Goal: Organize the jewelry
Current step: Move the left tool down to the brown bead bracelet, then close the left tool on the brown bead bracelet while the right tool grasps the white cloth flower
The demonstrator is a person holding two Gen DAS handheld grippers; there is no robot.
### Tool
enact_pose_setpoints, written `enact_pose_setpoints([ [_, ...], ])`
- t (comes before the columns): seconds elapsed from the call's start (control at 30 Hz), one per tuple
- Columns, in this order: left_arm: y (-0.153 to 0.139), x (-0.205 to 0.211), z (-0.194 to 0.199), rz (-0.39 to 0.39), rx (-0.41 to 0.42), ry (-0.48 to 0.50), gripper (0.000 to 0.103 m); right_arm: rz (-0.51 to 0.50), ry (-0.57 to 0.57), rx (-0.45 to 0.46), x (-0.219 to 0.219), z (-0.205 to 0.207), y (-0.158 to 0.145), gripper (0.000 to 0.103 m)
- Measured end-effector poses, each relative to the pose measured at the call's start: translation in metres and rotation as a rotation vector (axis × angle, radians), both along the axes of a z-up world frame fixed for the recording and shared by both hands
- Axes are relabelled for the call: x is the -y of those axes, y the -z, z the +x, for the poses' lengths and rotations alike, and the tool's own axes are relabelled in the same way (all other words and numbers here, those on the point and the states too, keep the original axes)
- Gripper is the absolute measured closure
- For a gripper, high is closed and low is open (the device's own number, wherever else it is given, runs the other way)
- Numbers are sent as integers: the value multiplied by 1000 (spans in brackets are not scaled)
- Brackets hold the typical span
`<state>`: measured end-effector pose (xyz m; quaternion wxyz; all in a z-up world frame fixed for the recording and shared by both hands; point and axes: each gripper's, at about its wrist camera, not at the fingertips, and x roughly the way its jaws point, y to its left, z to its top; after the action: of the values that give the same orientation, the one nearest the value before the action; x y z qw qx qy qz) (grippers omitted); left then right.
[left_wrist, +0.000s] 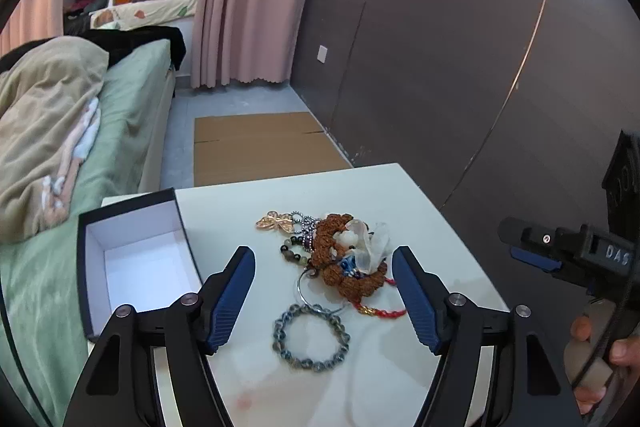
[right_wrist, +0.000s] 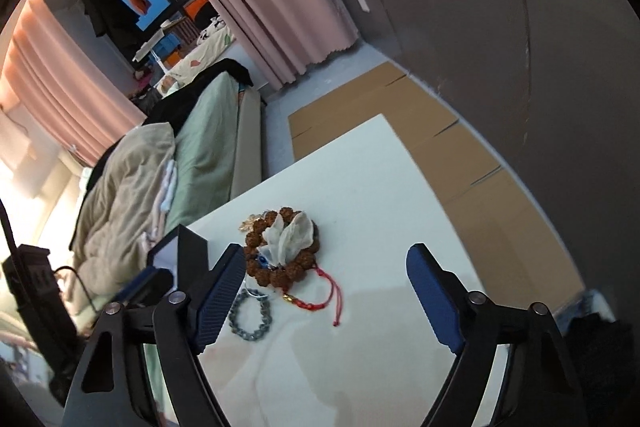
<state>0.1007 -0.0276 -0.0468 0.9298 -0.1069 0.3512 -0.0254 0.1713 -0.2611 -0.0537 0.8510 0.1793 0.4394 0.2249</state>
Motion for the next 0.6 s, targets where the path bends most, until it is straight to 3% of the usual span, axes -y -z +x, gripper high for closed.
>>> enact_pose_setpoints([
  [0.17, 14, -6, 20, -5, -57, -11, 42, 57, -42, -67, -18, 21, 18, 35],
  [0.33, 20, -21, 38, -22, -71, -32, 42, 72, -67, -120, -38, 42, 35, 37],
  [0.47, 18, -30, 46, -61, -69, -38, 42, 73, -96, -155, -54, 52, 45, 48],
  [0.6, 18, -33, 50, -71, -66, -37, 42, 47, -116, -181, -72, 59, 56, 51],
])
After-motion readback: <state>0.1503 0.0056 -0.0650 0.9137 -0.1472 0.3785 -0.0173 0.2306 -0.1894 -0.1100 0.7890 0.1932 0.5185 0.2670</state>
